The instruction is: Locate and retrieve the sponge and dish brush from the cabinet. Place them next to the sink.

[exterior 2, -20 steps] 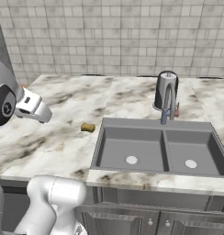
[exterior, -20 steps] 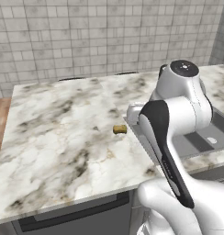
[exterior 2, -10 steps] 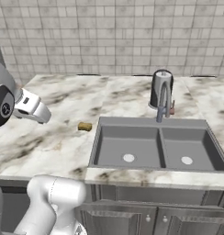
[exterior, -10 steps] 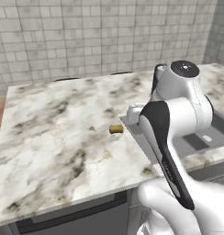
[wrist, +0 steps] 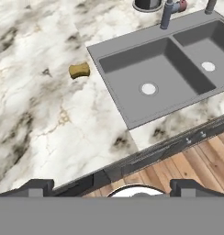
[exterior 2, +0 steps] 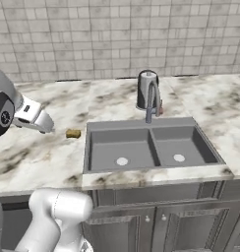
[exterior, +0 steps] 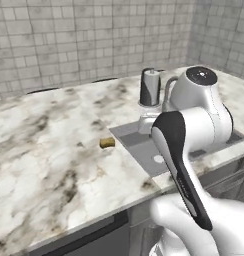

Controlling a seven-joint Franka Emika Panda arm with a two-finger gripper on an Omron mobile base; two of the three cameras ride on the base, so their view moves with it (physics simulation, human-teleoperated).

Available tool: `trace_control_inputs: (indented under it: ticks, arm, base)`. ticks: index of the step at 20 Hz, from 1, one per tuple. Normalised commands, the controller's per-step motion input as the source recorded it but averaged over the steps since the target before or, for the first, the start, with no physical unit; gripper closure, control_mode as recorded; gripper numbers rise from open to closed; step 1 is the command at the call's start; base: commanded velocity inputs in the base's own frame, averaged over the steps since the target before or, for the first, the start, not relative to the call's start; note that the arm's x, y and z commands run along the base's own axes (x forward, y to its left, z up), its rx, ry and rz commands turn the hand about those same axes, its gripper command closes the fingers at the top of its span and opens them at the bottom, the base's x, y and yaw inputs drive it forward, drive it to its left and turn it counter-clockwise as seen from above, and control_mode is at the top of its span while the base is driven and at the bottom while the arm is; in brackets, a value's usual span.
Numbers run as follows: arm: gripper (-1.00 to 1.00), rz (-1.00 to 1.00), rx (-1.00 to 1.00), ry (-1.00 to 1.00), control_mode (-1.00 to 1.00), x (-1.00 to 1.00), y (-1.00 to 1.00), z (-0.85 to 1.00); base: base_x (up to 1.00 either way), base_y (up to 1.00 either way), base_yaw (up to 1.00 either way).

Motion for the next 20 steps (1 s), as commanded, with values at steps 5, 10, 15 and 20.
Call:
trace_control_inputs:
  ticks: [5, 10, 15, 20]
  arm:
    - [-1.00, 0.00, 0.00, 0.00, 1.00, 0.00, 0.00, 0.00]
    - [-1.00, 0.00, 0.00, 0.00, 1.00, 0.00, 0.00, 0.00]
    - [-1.00, 0.00, 0.00, 0.00, 1.00, 0.00, 0.00, 0.00]
    - [-1.00, 0.00, 0.00, 0.00, 1.00, 0.00, 0.00, 0.00]
  base:
    - [0.00, -0.08, -0.47]
    - [0.00, -0.06, -0.48]
    - [0.00, -0.02, -0.49]
    - [0.00, -0.33, -0.41]
